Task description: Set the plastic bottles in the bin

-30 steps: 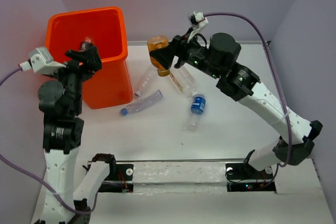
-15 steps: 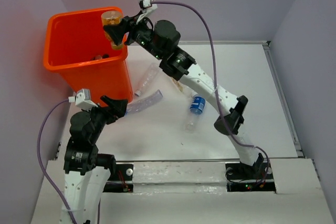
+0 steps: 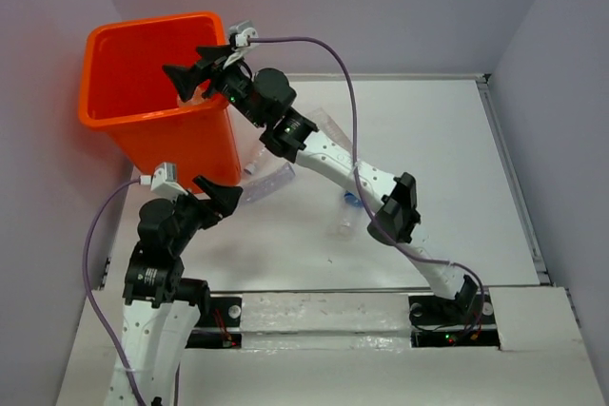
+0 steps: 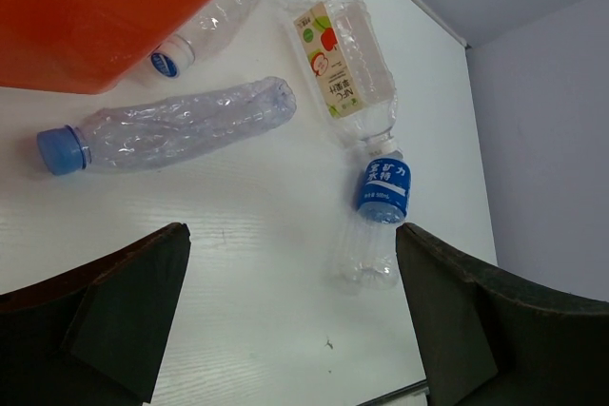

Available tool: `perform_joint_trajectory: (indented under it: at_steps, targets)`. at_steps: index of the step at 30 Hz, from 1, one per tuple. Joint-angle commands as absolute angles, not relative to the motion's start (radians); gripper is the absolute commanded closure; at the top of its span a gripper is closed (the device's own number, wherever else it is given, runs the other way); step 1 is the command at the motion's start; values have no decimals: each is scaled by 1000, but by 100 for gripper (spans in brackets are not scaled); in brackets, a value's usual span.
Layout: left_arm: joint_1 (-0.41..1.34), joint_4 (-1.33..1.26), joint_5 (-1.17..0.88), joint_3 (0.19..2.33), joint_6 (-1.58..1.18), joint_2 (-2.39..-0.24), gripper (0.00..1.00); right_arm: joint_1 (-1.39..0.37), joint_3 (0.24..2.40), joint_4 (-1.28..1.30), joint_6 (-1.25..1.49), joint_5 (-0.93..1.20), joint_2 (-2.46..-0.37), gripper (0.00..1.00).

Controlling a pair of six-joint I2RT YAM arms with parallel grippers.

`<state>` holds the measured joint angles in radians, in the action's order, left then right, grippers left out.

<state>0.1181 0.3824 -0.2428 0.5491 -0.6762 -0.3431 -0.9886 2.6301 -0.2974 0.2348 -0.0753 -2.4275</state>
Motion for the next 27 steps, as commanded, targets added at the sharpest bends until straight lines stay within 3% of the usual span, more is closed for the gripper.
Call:
perform_joint_trajectory:
  at_steps: [1, 5, 7, 11, 13, 17, 27]
  targets:
    - [138, 299, -299, 543, -667, -402, 1, -1002, 2557, -309, 173, -98, -2241, 0]
    - [231, 279, -232, 577, -670, -468, 1, -1002, 2380, -207, 112, -109, -2019, 0]
    - [309, 259, -140, 581, -686, -503, 1, -991, 2112, -207, 88, -139, -1886, 0]
    - [630, 157, 49, 571, -752, -615, 2, -907, 1656, -190, 144, -152, -1498, 3]
    - [806, 99, 179, 597, -773, -783, 1, -815, 1426, -155, 220, -140, -1333, 4]
    - [987, 40, 339, 722, -721, -1044, 1, -694, 1131, -85, 274, -204, -1116, 4]
    - [1051, -34, 327, 1092, -517, -1610, 1, -515, 764, 83, 419, -304, -781, 4]
